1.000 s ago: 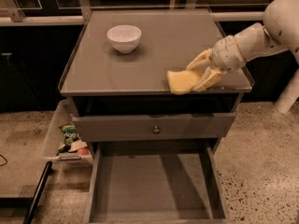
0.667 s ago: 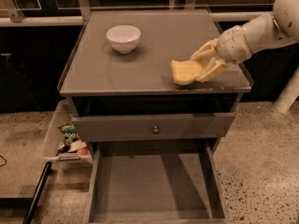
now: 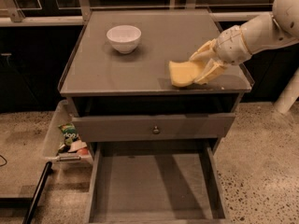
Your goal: Pick sponge from middle drawer and place on counter
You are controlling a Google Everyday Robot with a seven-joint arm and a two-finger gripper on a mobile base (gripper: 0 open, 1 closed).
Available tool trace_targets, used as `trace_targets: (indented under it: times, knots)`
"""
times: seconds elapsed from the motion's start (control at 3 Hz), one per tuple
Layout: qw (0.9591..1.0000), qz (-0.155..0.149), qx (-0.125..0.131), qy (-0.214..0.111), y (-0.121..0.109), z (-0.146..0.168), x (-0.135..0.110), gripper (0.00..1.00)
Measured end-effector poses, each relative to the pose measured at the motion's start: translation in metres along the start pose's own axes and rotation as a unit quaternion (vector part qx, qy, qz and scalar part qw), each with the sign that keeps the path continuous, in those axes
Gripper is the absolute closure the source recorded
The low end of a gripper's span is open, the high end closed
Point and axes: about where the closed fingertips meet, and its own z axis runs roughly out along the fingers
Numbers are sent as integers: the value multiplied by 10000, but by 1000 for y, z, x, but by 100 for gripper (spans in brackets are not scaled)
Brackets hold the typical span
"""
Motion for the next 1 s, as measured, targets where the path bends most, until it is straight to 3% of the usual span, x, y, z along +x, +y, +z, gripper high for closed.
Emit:
trace_targets:
  times: [0.67,1.0]
  knots:
    - [9974,111,644,314,-15,-3,-1,100]
    - [9950,347,920,186,-31,0,8,100]
